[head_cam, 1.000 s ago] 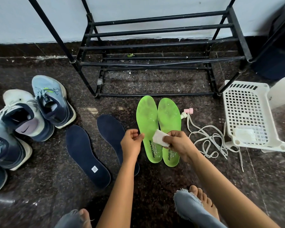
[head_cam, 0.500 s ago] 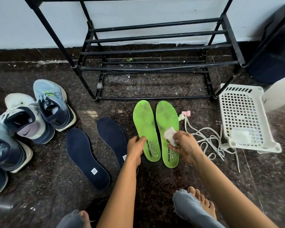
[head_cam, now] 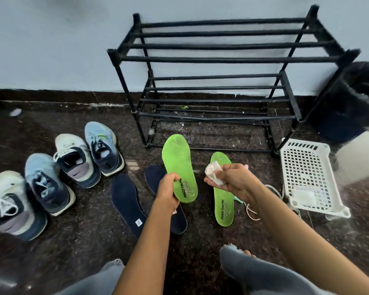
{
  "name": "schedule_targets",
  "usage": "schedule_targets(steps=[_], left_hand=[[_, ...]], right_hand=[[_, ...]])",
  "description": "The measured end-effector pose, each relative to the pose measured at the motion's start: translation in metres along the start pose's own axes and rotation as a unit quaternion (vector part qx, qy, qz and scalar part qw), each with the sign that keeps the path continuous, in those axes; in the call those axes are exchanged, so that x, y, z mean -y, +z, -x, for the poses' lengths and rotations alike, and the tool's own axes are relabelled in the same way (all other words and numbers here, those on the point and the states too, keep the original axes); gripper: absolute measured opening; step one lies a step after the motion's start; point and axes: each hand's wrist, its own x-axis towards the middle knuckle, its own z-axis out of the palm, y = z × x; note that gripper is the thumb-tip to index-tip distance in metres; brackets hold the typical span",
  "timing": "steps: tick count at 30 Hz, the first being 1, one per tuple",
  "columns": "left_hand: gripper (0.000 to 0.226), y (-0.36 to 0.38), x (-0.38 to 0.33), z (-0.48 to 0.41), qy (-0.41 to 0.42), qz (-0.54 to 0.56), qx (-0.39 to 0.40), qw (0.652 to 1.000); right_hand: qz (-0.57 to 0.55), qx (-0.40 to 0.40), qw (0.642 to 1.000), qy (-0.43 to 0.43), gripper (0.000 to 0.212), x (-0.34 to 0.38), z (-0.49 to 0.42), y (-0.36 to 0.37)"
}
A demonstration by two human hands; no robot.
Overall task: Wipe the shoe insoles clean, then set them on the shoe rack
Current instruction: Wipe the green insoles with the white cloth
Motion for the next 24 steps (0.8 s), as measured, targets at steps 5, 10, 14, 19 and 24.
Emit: schedule_targets(steps=[5, 10, 14, 19, 24], left_hand=[[0.042, 0.005, -0.034, 0.047, 0.03, 0.097, 0.039, 0.994], [0.05, 0.009, -0.069, 0.099, 0.106, 0.162, 0.146, 0.97], [0.043, 0.011, -0.104, 0.144, 0.153, 0.174, 0.174, 0.957], [0.049, 0.009, -0.15, 0.203, 0.14, 0.136, 0.2, 0.96], [0.083, 0.009, -0.178, 0.251, 0.206, 0.089, 0.215, 0.95]], right_hand=[[0.036, 0.06, 0.997, 0.016, 0.021, 0.042, 0.038, 0.023], [0.086, 0.071, 0.993, -0.036, 0.014, 0.08, 0.082, 0.053], [0.14, 0.096, 0.978, -0.122, 0.015, 0.104, 0.124, 0.079], [0.173, 0.066, 0.96, -0.21, 0.006, 0.13, 0.179, 0.105], [0.202, 0.026, 0.924, -0.323, 0.012, 0.137, 0.226, 0.131]])
